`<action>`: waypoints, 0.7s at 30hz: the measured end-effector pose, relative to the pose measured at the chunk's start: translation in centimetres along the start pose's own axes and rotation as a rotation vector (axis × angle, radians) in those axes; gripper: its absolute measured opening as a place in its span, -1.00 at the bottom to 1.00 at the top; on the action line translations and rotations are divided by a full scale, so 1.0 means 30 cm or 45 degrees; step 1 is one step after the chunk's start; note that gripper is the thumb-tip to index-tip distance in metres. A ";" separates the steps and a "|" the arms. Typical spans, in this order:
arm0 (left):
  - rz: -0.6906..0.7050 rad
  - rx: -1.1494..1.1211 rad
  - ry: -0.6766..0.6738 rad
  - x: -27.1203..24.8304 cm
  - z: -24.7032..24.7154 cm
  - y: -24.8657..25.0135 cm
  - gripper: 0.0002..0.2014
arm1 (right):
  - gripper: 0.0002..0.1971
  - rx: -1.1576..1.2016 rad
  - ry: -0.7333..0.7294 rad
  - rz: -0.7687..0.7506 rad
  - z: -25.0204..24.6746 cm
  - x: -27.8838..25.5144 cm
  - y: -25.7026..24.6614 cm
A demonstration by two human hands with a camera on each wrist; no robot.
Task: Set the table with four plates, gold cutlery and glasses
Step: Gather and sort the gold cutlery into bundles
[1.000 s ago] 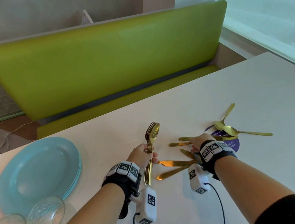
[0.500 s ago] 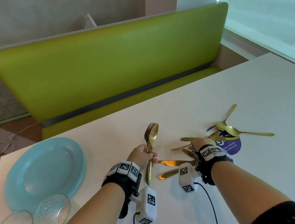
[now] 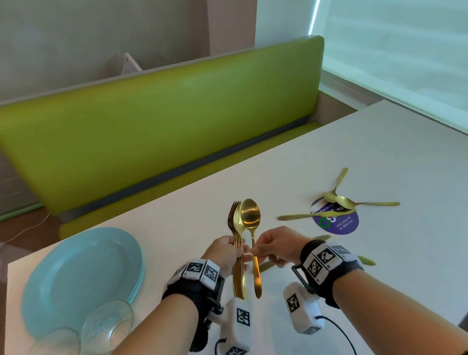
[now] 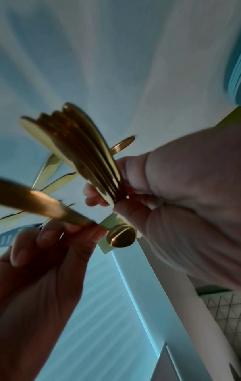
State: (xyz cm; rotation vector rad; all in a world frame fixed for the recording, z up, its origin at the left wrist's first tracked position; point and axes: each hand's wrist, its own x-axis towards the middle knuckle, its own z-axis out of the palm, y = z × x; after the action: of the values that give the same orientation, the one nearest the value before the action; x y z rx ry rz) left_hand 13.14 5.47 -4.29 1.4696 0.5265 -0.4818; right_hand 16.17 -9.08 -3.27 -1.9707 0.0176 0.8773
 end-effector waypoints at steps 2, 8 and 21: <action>0.010 0.018 -0.049 -0.035 -0.010 -0.008 -0.80 | -0.83 -0.067 0.024 -0.016 0.036 -0.042 -0.013; 0.027 0.009 -0.175 -0.126 -0.047 -0.027 -0.87 | -0.80 -0.196 0.079 -0.070 0.115 -0.145 -0.033; 0.045 0.215 -0.177 -0.130 -0.003 -0.009 -0.84 | -0.85 -0.578 0.035 -0.105 0.062 -0.147 -0.061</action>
State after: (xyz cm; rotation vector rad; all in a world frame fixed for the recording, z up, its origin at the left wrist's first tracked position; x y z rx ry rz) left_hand 9.88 5.48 -2.16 1.5899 0.3562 -0.6076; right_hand 12.47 -8.11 0.13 -2.3839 -0.2667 0.8529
